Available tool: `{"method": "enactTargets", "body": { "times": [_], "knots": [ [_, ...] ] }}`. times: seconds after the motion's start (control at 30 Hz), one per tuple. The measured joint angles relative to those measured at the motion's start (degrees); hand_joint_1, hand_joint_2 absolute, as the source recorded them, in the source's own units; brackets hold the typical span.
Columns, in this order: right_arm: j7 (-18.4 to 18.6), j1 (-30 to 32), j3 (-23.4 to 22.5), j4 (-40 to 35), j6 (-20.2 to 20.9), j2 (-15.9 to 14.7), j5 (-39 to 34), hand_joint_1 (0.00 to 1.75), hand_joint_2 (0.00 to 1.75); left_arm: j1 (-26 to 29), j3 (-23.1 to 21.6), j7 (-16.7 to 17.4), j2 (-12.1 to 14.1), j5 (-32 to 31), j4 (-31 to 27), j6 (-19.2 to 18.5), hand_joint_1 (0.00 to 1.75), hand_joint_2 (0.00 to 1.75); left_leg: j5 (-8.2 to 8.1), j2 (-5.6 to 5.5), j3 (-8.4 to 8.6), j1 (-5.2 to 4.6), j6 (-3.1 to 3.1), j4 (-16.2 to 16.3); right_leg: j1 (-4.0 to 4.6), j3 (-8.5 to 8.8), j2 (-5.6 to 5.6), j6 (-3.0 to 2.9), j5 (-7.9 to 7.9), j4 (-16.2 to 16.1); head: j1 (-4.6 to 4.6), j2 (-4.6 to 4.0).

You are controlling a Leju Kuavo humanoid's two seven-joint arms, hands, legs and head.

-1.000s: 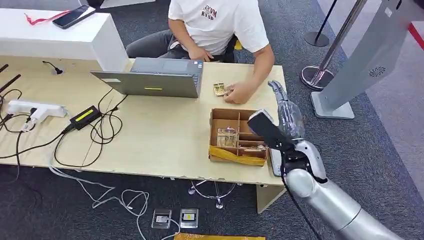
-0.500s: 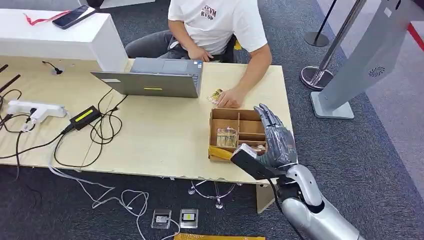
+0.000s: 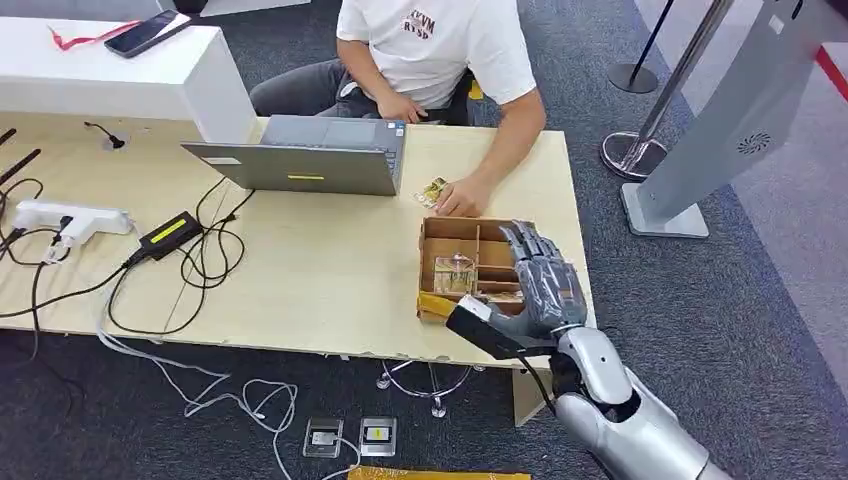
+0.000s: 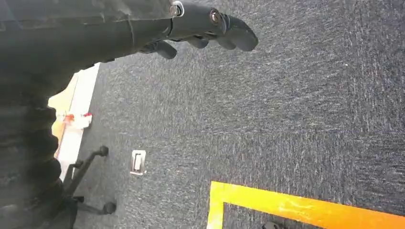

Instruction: Pass the card to the sensor for recognition and then transmit it.

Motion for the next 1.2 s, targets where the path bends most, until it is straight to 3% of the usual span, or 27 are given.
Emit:
{"method": "enactTargets", "body": {
  "times": [0.47,1.2],
  "knots": [
    [-0.8,-2.0,2.6,6.8,1.5,2.4,-1.4,0.0,1.75,0.0,-0.9,0.0,-0.3,1.2,0.0,0.2,0.0,1.75,0.0,0.0,0.01,0.01,0.0,0.0,0.01,0.0,0.0,0.0,0.0,0.0,-0.02,0.0],
    [1.8,-2.4,4.2,8.9,1.4,2.0,-1.2,0.0,1.75,0.0,-0.9,-0.1,-0.3,2.8,0.0,0.3,0.0,1.75,0.0,0.01,0.05,0.01,-0.01,0.0,0.01,0.0,0.02,0.0,0.0,0.0,-0.02,0.0]
  ]
}}
